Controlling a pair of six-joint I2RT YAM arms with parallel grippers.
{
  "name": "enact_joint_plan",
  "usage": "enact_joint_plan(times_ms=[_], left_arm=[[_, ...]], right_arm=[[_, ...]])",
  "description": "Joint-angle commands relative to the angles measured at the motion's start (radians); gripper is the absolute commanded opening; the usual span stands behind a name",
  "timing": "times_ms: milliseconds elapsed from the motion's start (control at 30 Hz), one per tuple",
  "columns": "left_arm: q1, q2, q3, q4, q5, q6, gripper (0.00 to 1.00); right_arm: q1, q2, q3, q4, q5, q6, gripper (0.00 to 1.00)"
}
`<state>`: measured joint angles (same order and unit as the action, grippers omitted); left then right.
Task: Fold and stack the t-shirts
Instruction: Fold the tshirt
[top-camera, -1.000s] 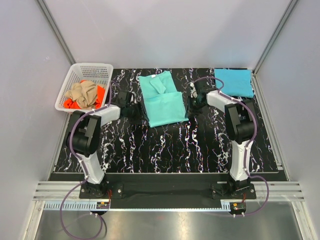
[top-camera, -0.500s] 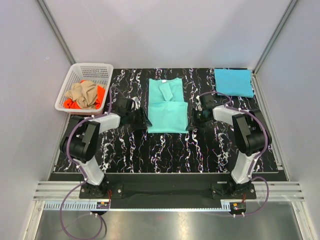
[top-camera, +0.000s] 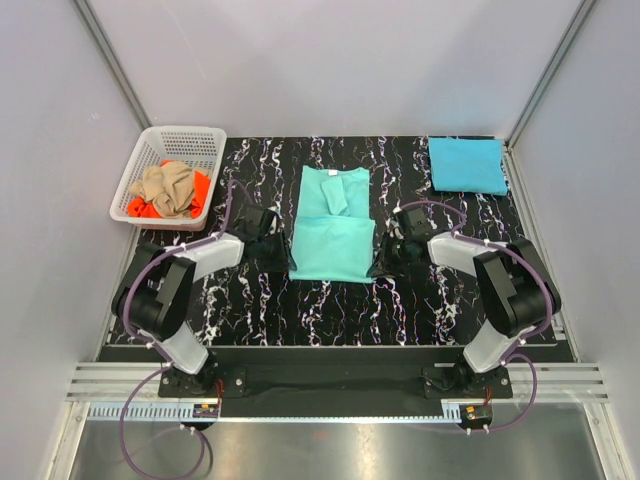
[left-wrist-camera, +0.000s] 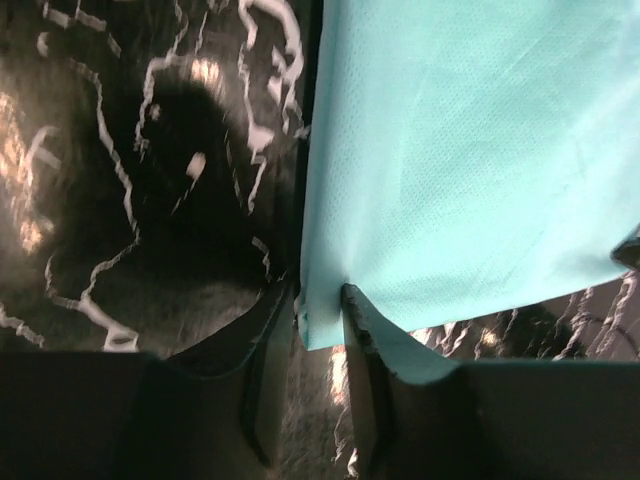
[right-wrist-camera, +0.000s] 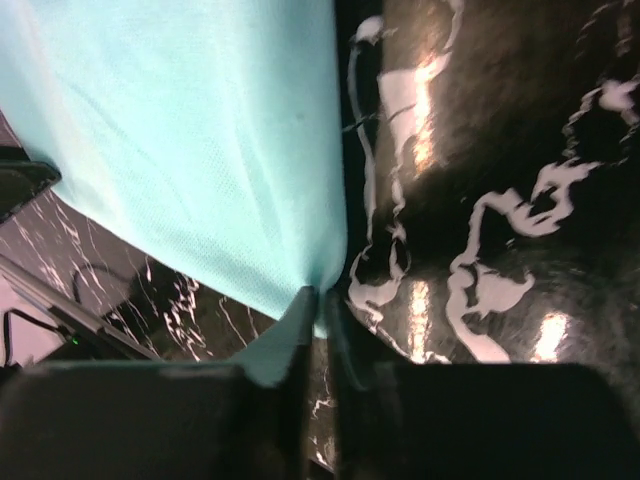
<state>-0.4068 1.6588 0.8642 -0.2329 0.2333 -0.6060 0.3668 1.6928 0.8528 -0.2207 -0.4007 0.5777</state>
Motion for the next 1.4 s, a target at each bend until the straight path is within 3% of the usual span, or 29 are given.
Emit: enact_joint_plan(times_ms=[0,67,167,400,533,700,867,1133,1367], left_arm=[[-0.027,-0.07,-0.016,-0.083,-0.117,0.009,0.4],[-0.03,-0.088,-0.005,-0.104,-0.133,0.011,0.53],[-0.026,-0.079,0.087,-0.158,-0.166,0.052,0.6],[0.072,0.036,0.286,-0.057,-0.003,0.106,0.54],[0.086,0.128,0.335,0.024,0.133,0.127,0.47],[0.086,0.182,0.346,0.15,0.273,0.086,0.46],[0.088,0.263,0.409,0.113,0.242,0.101,0.5],[0.108,0.337,0.493,0.083,0.149,0.121,0.51],[0.115,0.387,0.524,0.061,0.107,0.123,0.52]], right_arm=[[0.037,-0.073,-0.015,0.02,0.028,0.04,0.19],[0.037,-0.094,-0.011,0.004,0.062,0.033,0.34],[0.029,-0.09,0.052,-0.057,0.126,-0.022,0.41],[-0.04,0.028,0.279,-0.117,0.086,-0.177,0.41],[-0.075,0.122,0.38,-0.152,0.034,-0.231,0.4],[-0.094,0.192,0.501,-0.239,0.043,-0.302,0.43],[-0.101,0.275,0.571,-0.275,-0.004,-0.361,0.46],[-0.123,0.34,0.598,-0.238,-0.035,-0.388,0.4],[-0.154,0.335,0.548,-0.103,-0.185,-0.394,0.38]])
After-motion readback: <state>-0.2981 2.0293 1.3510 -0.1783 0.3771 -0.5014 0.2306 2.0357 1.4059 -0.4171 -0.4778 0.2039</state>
